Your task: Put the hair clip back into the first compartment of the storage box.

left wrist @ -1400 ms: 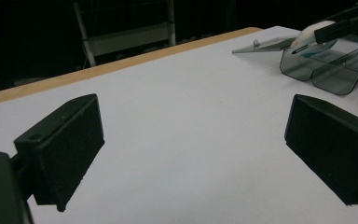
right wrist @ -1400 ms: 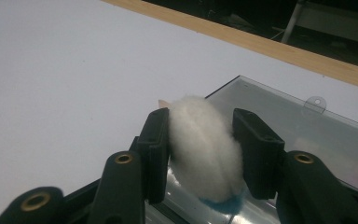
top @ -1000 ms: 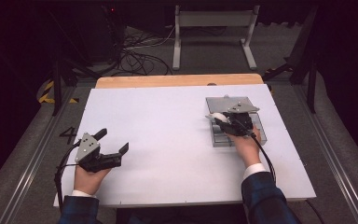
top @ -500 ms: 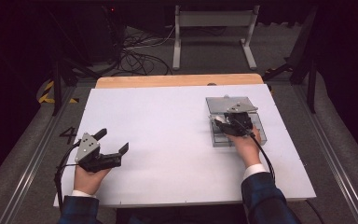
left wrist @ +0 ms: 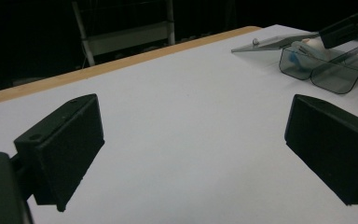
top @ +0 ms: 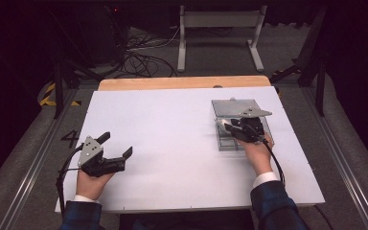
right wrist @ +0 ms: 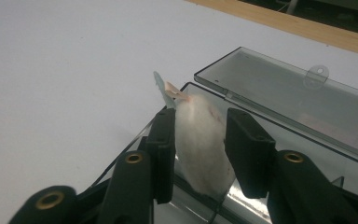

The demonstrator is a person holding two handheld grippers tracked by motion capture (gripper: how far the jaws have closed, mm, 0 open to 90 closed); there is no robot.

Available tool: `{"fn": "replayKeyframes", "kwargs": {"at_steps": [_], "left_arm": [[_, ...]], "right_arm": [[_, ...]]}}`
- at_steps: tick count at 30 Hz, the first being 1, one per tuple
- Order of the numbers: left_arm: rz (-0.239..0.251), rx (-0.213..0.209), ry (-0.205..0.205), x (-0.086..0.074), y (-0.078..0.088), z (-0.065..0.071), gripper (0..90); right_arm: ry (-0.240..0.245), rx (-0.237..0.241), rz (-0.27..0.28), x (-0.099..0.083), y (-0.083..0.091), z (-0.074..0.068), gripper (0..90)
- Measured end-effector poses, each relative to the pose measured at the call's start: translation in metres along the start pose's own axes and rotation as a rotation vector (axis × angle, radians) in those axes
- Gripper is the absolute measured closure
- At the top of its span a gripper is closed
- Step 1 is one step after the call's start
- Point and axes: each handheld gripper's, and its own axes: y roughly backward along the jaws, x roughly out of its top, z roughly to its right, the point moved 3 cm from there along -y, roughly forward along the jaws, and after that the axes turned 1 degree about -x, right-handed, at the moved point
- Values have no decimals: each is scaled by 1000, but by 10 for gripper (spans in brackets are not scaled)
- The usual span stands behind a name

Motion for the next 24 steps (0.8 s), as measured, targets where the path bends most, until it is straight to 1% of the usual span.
{"fn": "replayKeyframes", "kwargs": {"at_steps": [3,5,7,11,15,21,24], "left_arm": [[5,2,5,0,0,0,50],[2,2,2,0,0,0,50],[0,3,0,0,0,0,50],[-1,2,-6,0,-1,0,50],[-3,1,1,0,0,0,50],[-4,2,-4,0,0,0,51],[-3,1,0,0,0,0,50]], "right_arm": [[-3,12,-11,-2,2,0,691],[-10,29,-25,-4,2,0,729],[-13,27,-47,-6,1,0,761],[-21,23,-76,-9,-3,0,787],[-11,21,-99,-11,-8,-1,790],[-6,18,-103,-11,-8,-1,789],[-12,22,-96,-10,-7,-1,765]]}}
